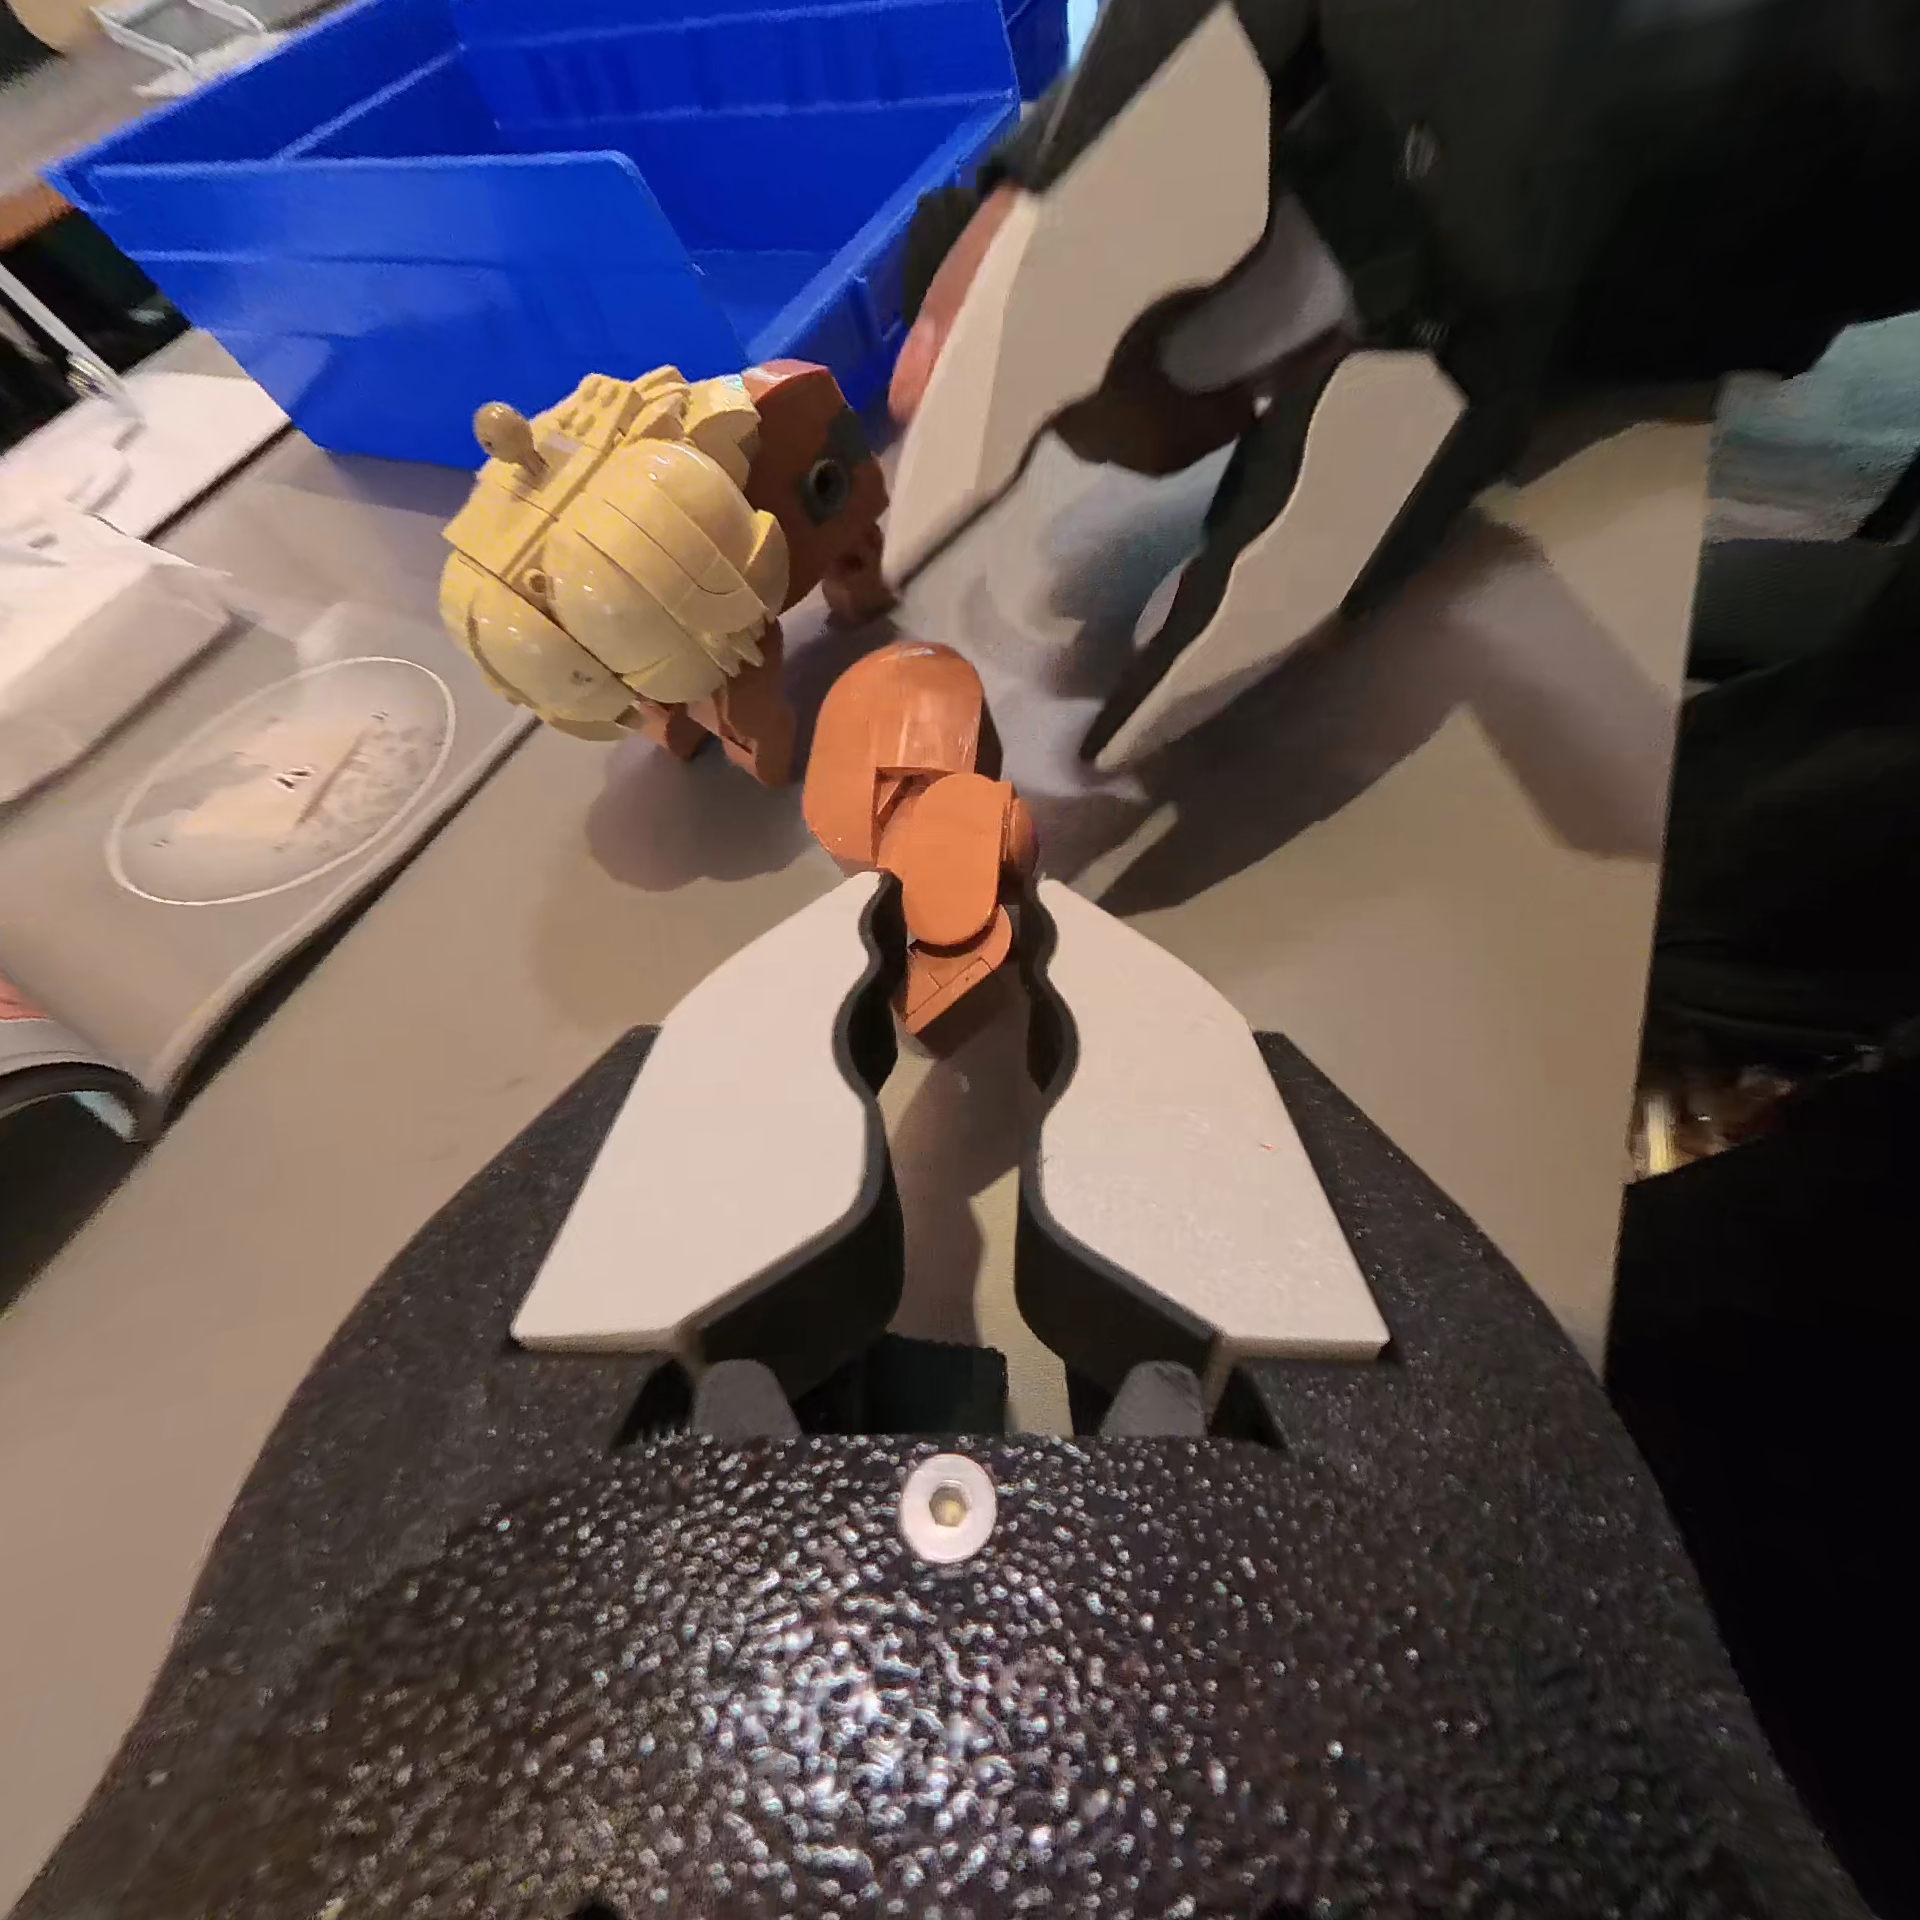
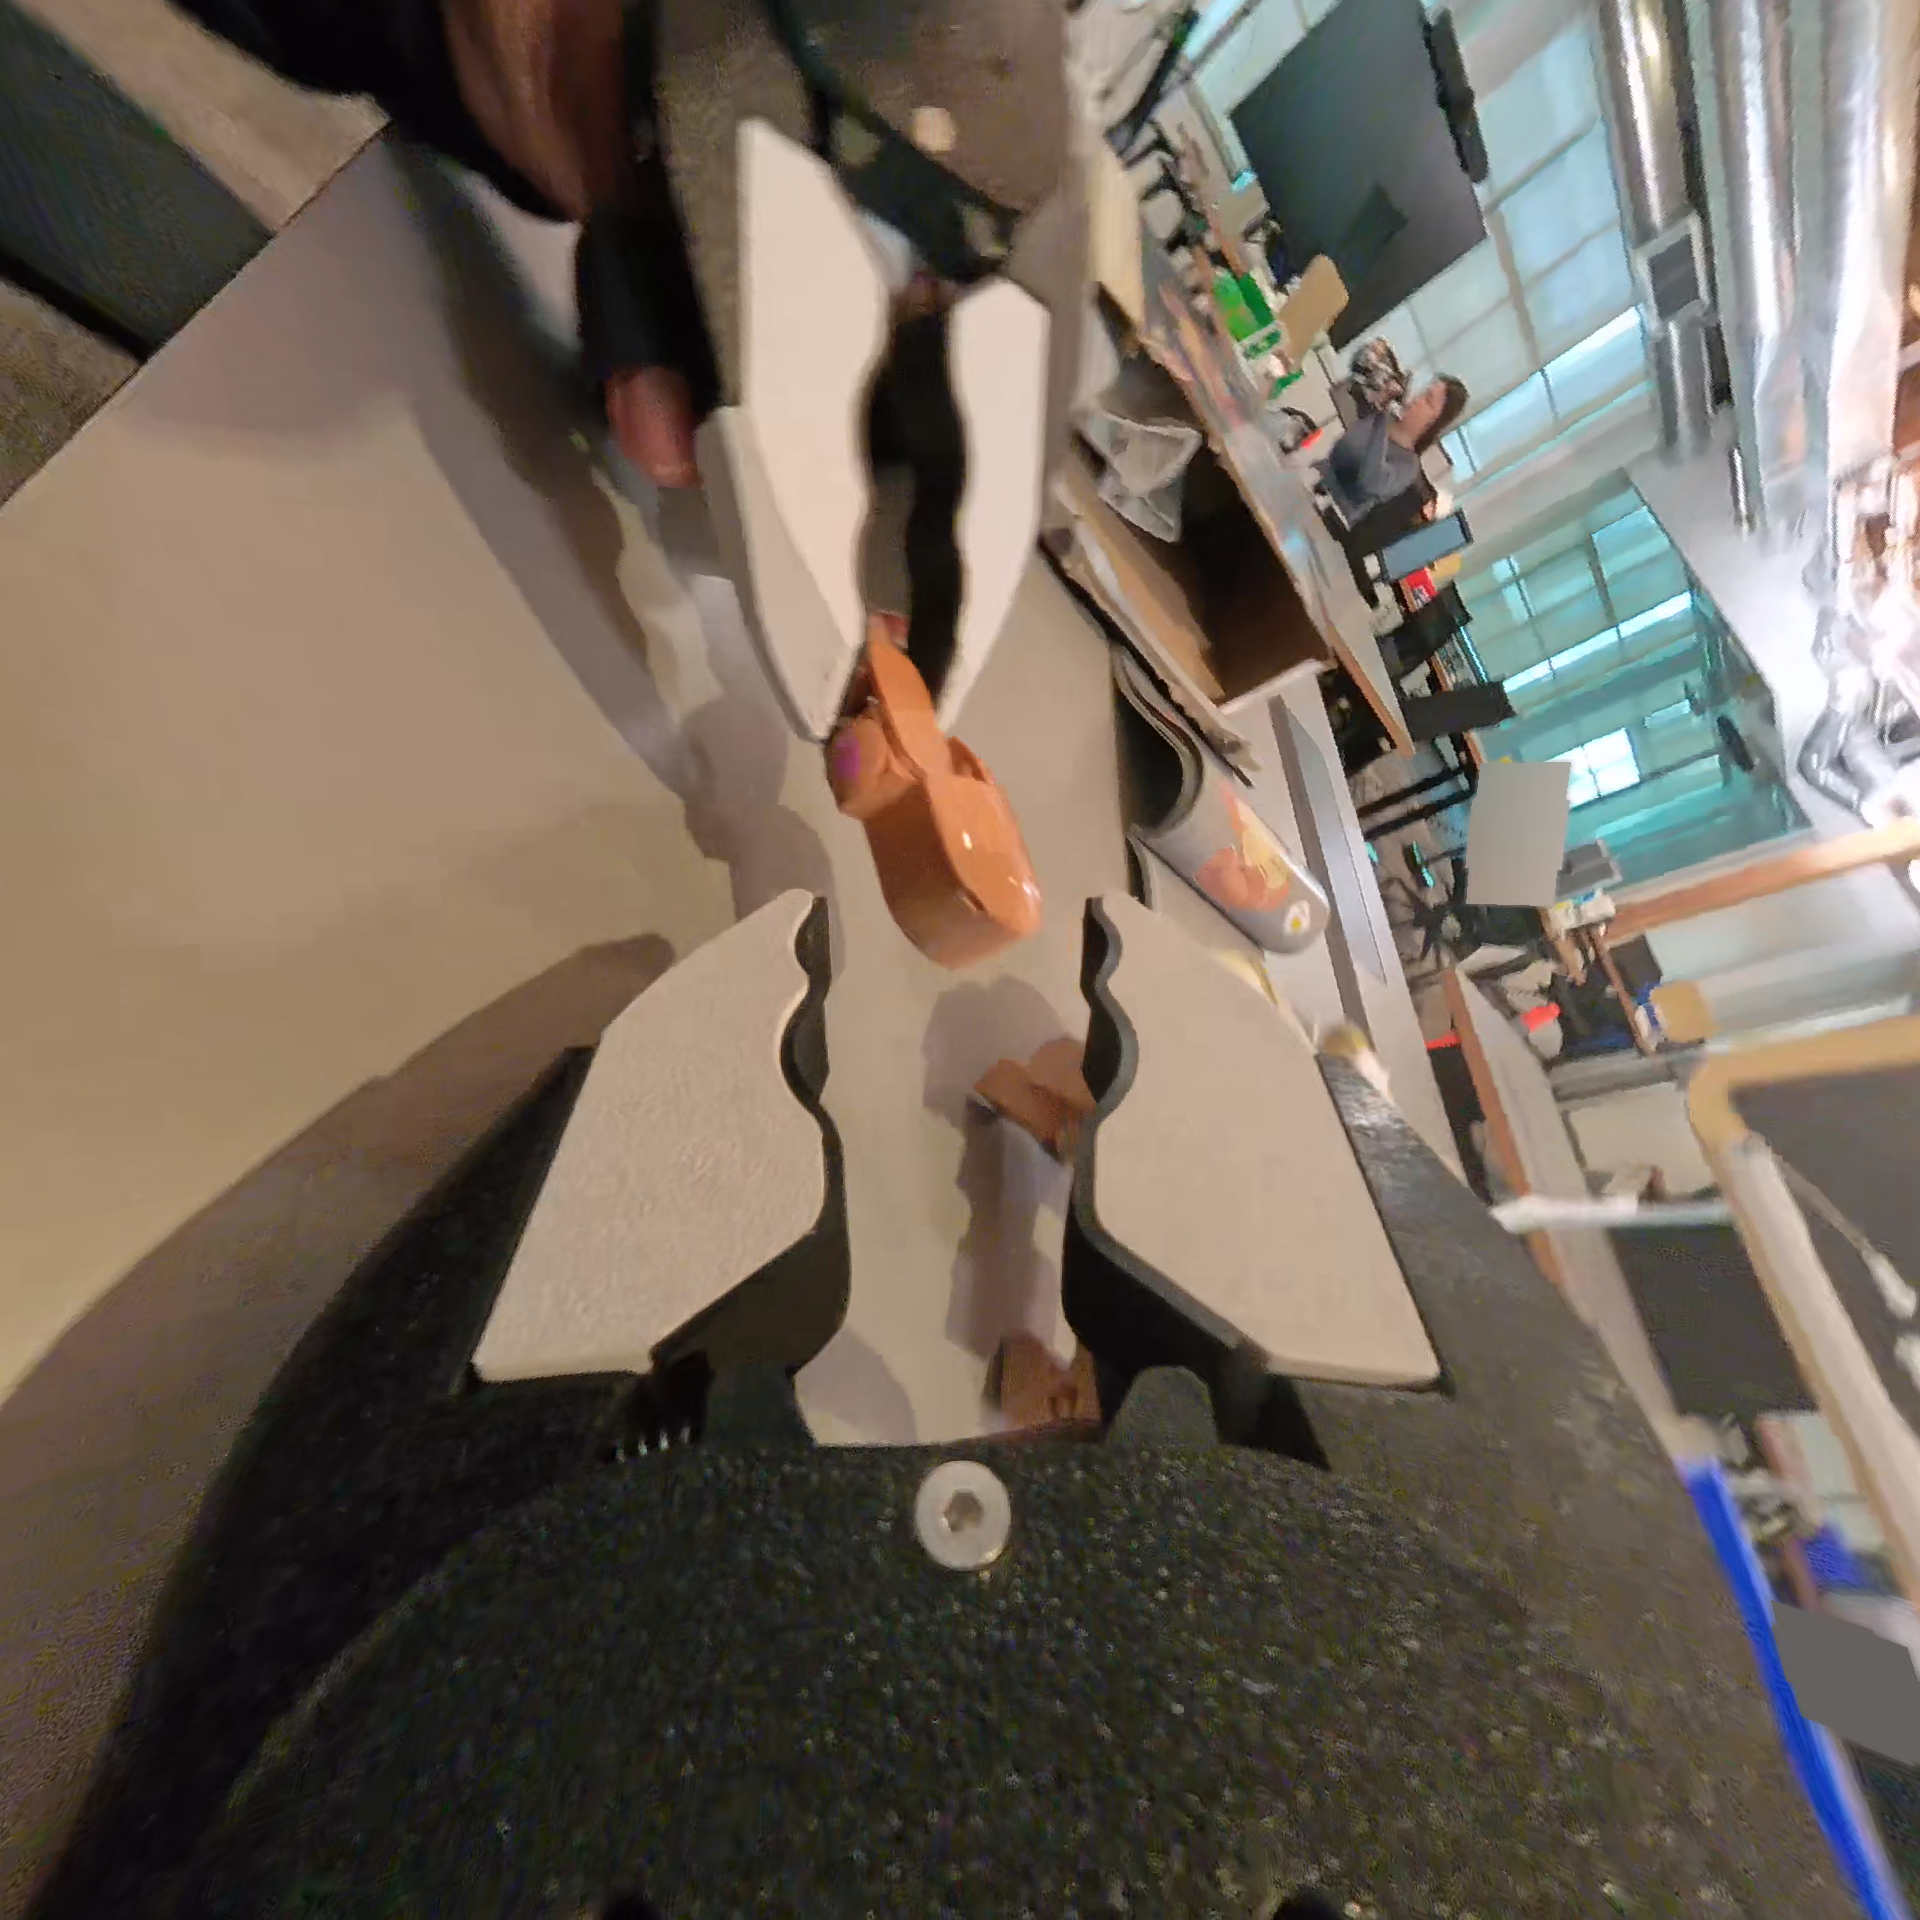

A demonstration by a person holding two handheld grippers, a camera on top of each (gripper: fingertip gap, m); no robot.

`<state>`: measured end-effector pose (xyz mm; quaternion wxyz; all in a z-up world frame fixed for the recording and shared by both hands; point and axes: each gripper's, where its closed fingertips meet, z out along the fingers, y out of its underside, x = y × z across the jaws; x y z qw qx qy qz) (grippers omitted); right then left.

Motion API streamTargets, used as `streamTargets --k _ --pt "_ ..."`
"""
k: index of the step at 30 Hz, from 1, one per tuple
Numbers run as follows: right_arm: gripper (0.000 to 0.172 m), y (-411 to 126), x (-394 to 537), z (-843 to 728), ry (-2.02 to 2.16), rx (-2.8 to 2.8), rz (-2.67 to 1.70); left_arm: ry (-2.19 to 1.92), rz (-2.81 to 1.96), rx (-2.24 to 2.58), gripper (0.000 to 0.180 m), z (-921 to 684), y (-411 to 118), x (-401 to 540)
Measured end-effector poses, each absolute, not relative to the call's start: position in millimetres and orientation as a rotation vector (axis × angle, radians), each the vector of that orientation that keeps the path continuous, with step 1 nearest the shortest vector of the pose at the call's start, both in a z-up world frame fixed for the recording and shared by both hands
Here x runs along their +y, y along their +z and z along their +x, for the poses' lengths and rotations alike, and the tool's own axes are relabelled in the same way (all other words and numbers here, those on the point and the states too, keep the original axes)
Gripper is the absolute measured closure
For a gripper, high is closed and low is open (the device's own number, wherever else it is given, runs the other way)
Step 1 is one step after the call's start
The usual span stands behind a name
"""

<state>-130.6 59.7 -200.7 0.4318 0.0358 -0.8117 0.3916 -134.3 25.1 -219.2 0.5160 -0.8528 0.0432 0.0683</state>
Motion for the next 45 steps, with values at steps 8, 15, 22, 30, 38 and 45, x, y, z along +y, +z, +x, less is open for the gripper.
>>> streamTargets --k 8,15,22,30,38,45 --pt "0.121 -186 142 -156 1.098 -1.994 -0.545 0.471 -1.966 0.349 0.160 -138 -217 43" --pt "0.114 -207 153 -175 1.137 -2.144 -0.794 0.591 -1.907 0.473 0.160 -134 -218 56" --pt "0.120 -214 145 -165 1.151 -2.219 -0.910 0.617 -1.888 0.472 0.160 -136 -218 53" --pt "0.122 -189 101 -119 1.743 -2.128 -1.185 0.528 -1.754 0.329 0.160 -129 -191 61" --pt "0.133 -173 82 -115 2.217 -1.934 -1.437 0.668 -1.722 0.407 0.160 -129 -188 67" --pt "0.149 -175 86 -119 2.218 -1.916 -1.443 0.728 -1.710 0.524 0.159 -123 -193 67"
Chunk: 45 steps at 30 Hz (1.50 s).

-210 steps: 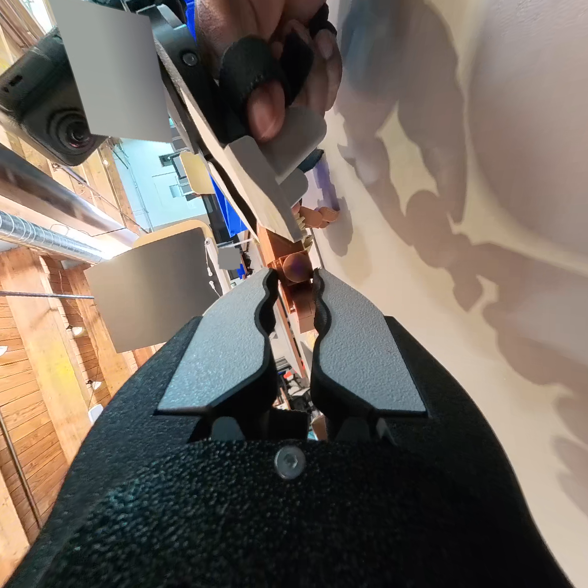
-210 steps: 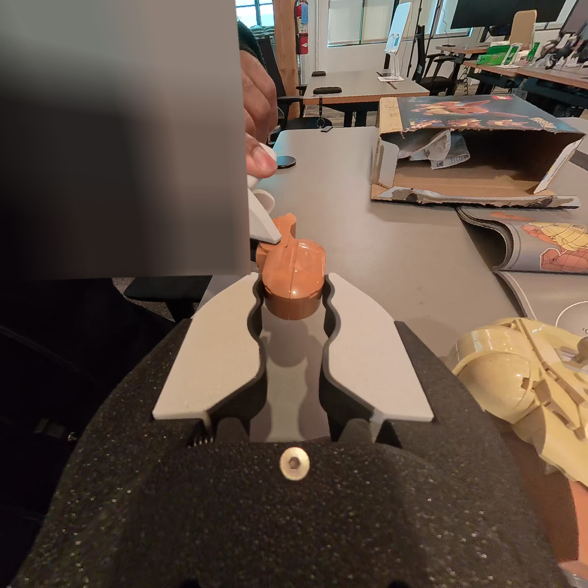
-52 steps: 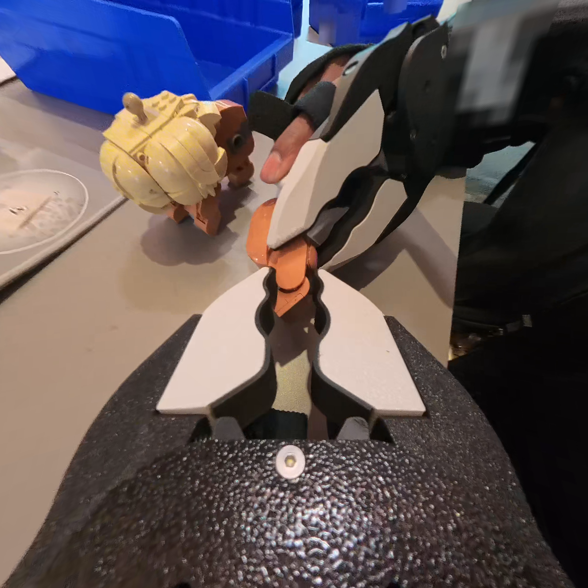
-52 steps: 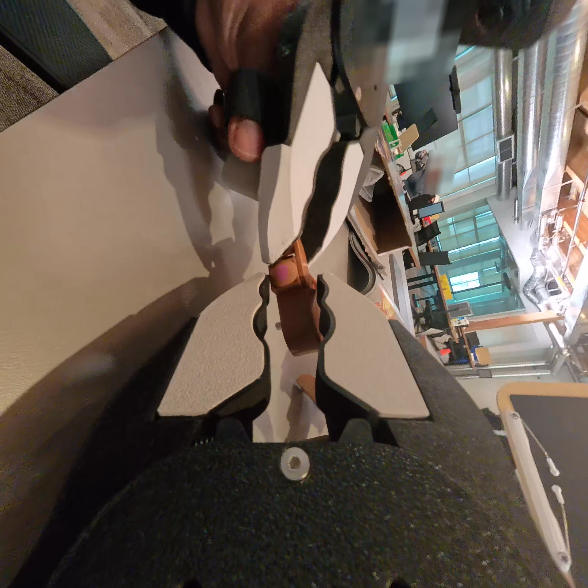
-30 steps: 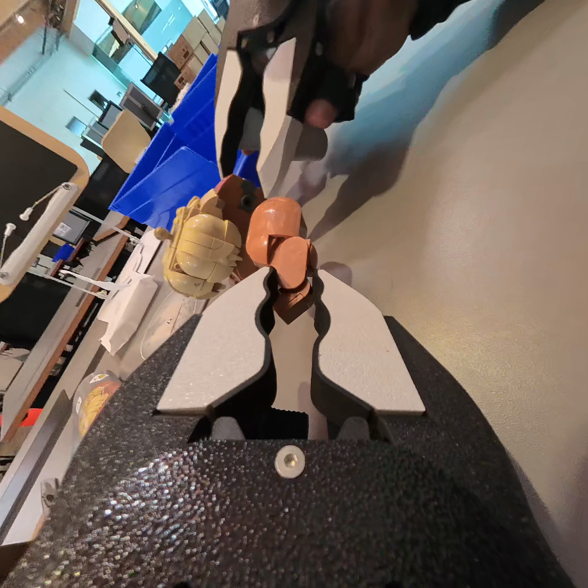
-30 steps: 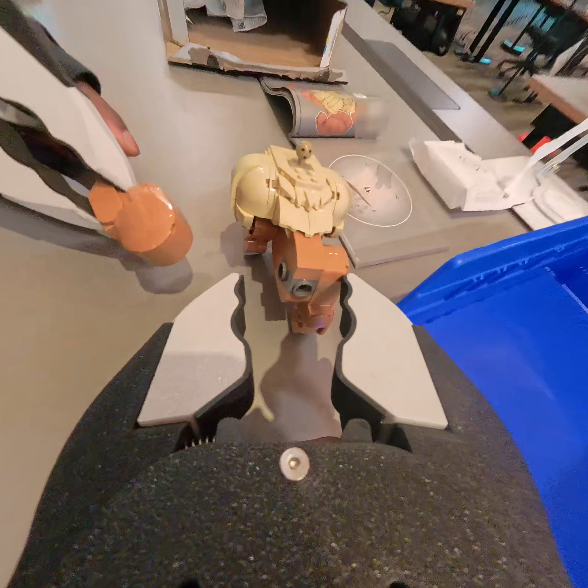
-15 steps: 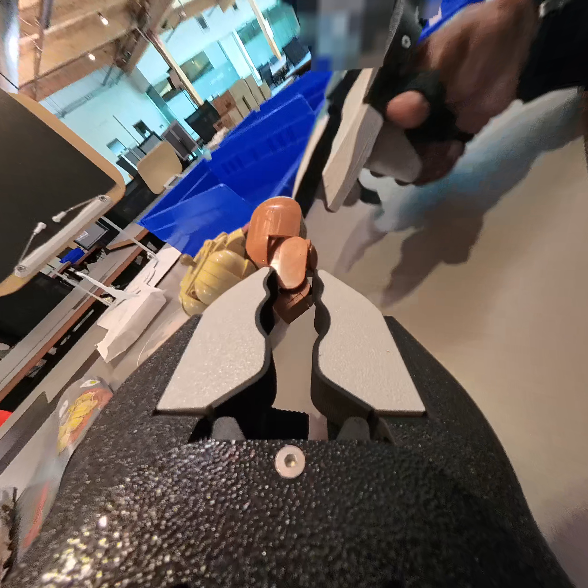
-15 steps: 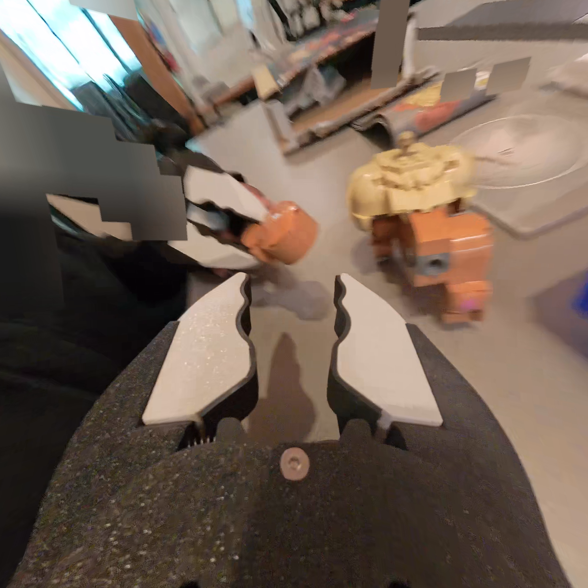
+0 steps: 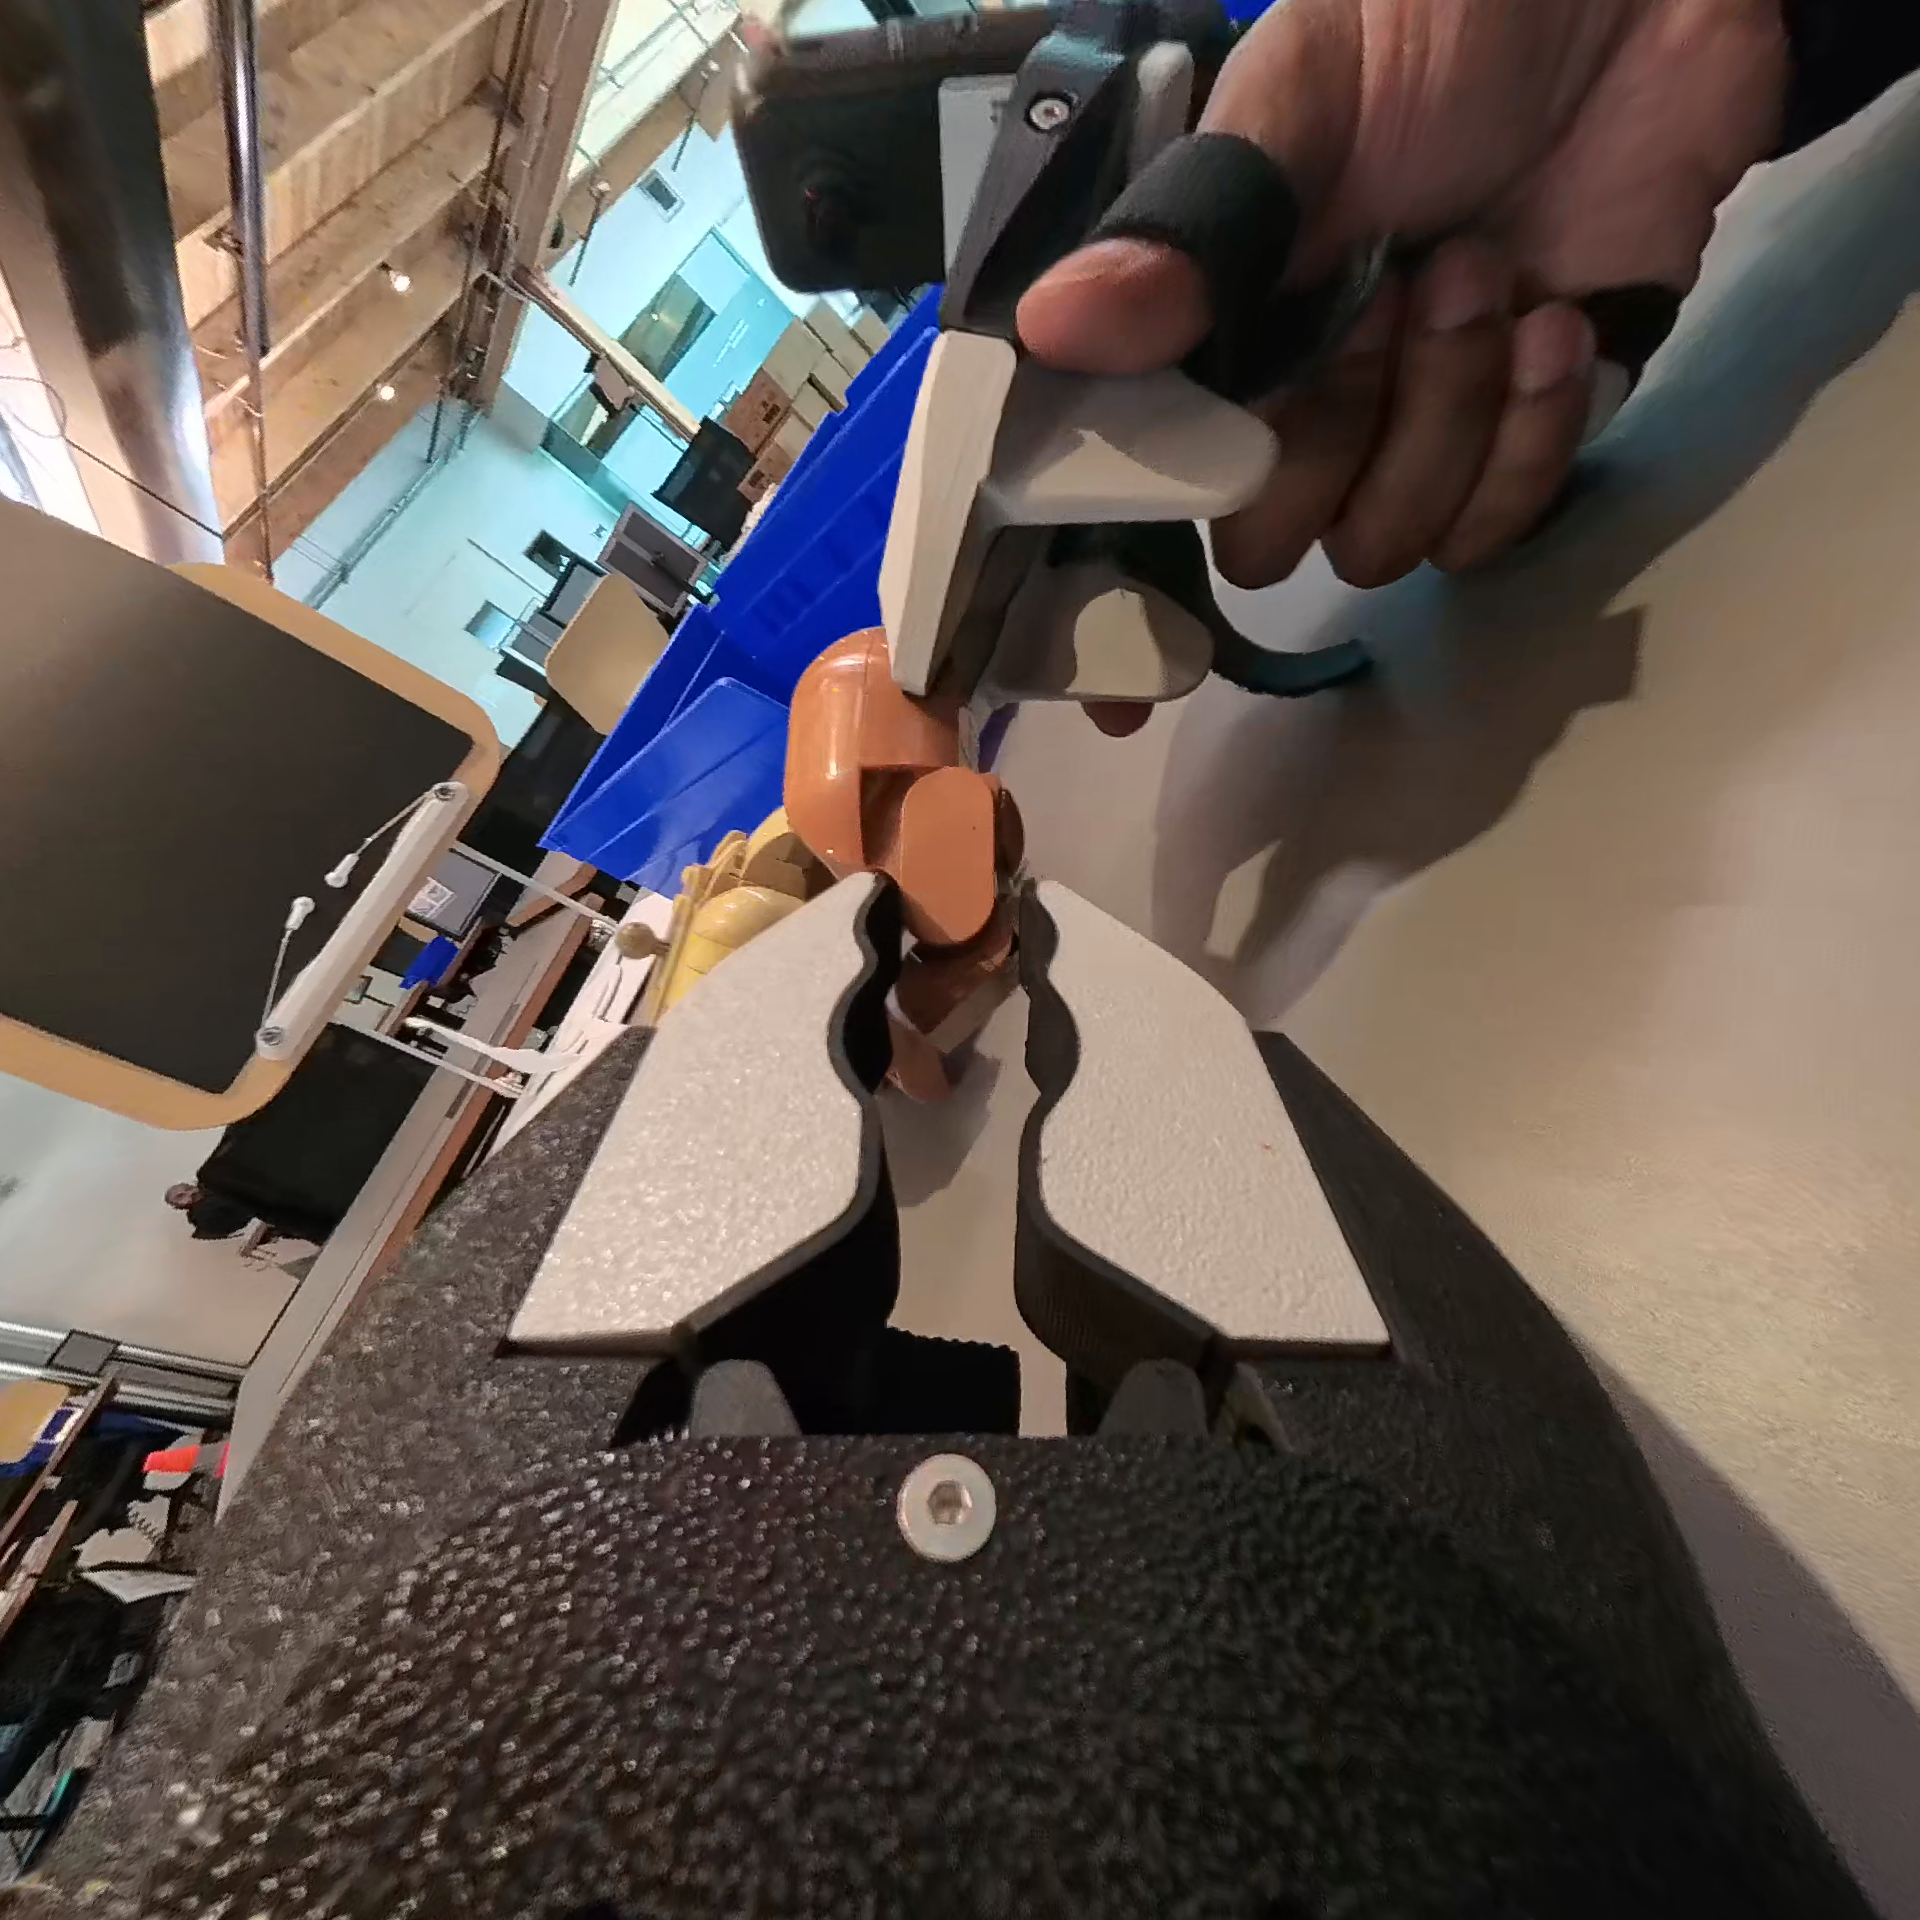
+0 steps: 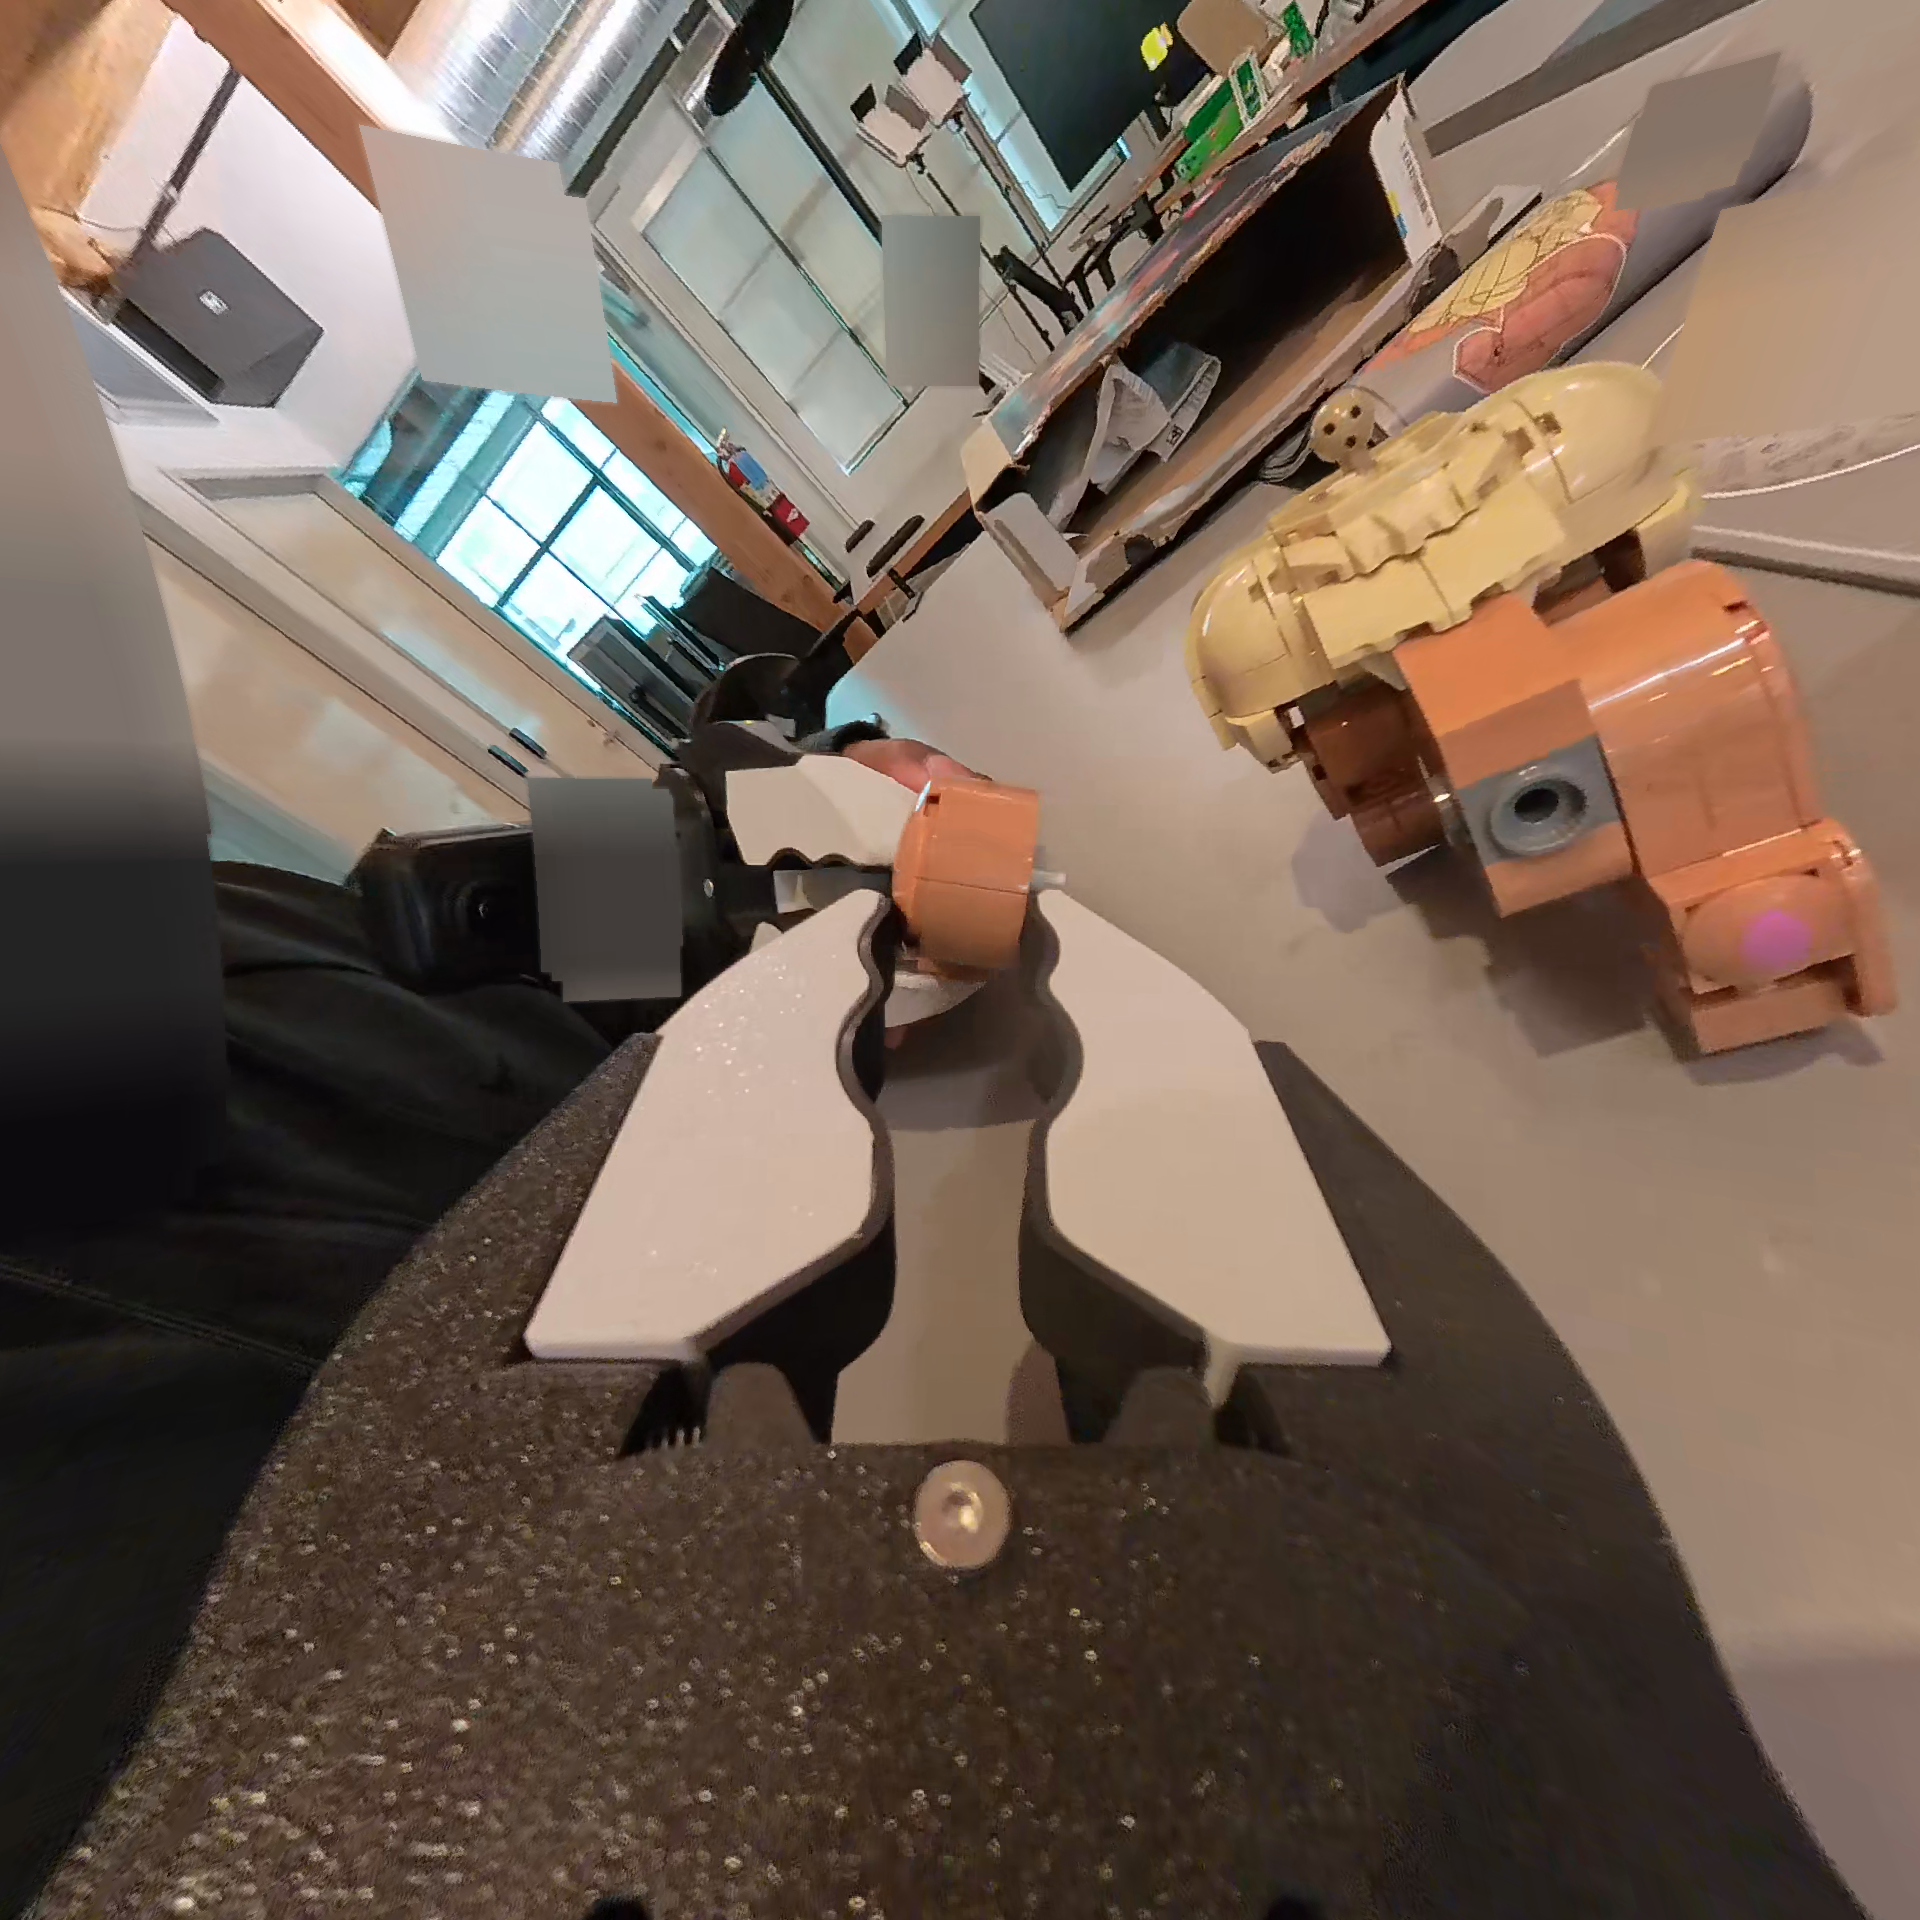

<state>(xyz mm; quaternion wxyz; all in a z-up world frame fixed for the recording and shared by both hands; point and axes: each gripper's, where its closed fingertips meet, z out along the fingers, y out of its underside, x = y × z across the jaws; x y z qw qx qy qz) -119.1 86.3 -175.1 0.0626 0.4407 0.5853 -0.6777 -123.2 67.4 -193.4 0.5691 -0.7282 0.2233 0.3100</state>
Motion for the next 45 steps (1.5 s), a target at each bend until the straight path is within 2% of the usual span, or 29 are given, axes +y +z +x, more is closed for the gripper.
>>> streamTargets --k 3,6,9,12,13,19,26,30,32,45 --pt "0.149 -177 91 -121 -2.036 1.856 1.328 0.697 -1.752 0.562 0.151 -122 -201 69" --pt "0.149 -183 105 -126 -1.957 2.124 1.345 0.684 -1.818 0.614 0.131 -130 -208 64" --pt "0.149 -192 116 -125 -1.717 2.569 1.219 0.620 -1.840 0.568 0.119 -155 -198 53" --pt "0.150 -204 120 -124 -1.413 2.918 1.029 0.501 -1.895 0.483 0.095 -193 -186 54" --pt "0.150 -207 119 -124 -1.345 2.978 0.963 0.460 -1.919 0.472 0.086 -204 -185 58" --pt "0.150 -212 113 -125 -1.273 2.985 0.752 0.068 -1.977 0.574 0.064 -217 -199 89" --pt "0.150 -213 120 -126 -1.345 2.849 0.697 -0.168 -1.984 0.643 0.060 -213 -209 114" --pt "0.150 -217 123 -128 -1.338 2.834 0.708 -0.249 -1.984 0.687 0.076 -203 -220 121" --pt "0.150 -219 123 -129 -1.323 2.838 0.718 -0.204 -1.980 0.680 0.083 -204 -222 123" --pt "0.150 -215 135 -127 -1.118 2.911 0.816 0.009 -2.092 0.309 0.084 -195 -223 108"
